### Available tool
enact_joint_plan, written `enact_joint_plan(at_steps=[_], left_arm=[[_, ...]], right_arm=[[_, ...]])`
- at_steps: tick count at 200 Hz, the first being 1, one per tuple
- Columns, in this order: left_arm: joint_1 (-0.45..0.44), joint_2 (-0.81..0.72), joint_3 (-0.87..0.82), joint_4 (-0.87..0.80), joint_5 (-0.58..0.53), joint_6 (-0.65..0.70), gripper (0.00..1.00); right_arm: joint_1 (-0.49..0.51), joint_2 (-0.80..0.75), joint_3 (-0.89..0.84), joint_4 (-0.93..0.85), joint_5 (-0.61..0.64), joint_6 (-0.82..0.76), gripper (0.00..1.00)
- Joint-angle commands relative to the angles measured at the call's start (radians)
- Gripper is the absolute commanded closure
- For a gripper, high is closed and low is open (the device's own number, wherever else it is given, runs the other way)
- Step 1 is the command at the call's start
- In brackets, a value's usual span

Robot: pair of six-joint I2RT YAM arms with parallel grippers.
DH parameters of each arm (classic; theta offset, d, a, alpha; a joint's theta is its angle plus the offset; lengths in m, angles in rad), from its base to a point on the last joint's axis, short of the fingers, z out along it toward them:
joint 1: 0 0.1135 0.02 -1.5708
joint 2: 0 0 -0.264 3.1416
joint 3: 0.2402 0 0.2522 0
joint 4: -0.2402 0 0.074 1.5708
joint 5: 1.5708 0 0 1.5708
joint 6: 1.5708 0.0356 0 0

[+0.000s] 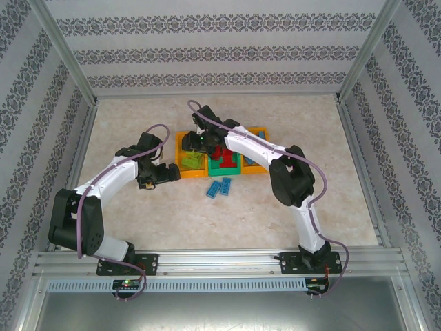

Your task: Sort the legos into containers by color

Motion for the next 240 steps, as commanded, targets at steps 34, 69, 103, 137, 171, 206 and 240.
enact_joint_plan(at_steps=[34, 69, 103, 137, 171, 206, 240], left_arm=[[0.014, -0.014, 0.004, 0.015, 0.012, -0.009, 0.03], [0.014, -0.024, -0.005, 0.021, 0.016, -0.007, 0.03], [0.010, -0.039, -0.018, 0.052, 0.082, 0.040, 0.03], [-0.023, -0.070, -0.024, 0.066, 0.120, 0.133, 0.03], [-0.046, -0.092, -0.023, 0.067, 0.127, 0.171, 0.02], [-0.056, -0.109, -0.036, 0.076, 0.138, 0.164, 0.00], [-0.071, -0.119, -0.043, 0.083, 0.141, 0.166, 0.00]], right_arm=[[0.033, -0.113, -0.049, 0.000, 0.081, -0.051, 0.23], [0.082, -0.286, -0.273, -0.019, 0.251, -0.045, 0.23], [0.121, -0.444, -0.547, -0.036, 0.384, 0.071, 0.26], [0.126, -0.533, -0.723, -0.024, 0.438, 0.201, 0.31], [0.121, -0.495, -0.739, -0.029, 0.425, 0.238, 0.32], [0.116, -0.424, -0.714, -0.028, 0.420, 0.264, 0.34], [0.091, -0.391, -0.735, -0.030, 0.404, 0.291, 0.37]])
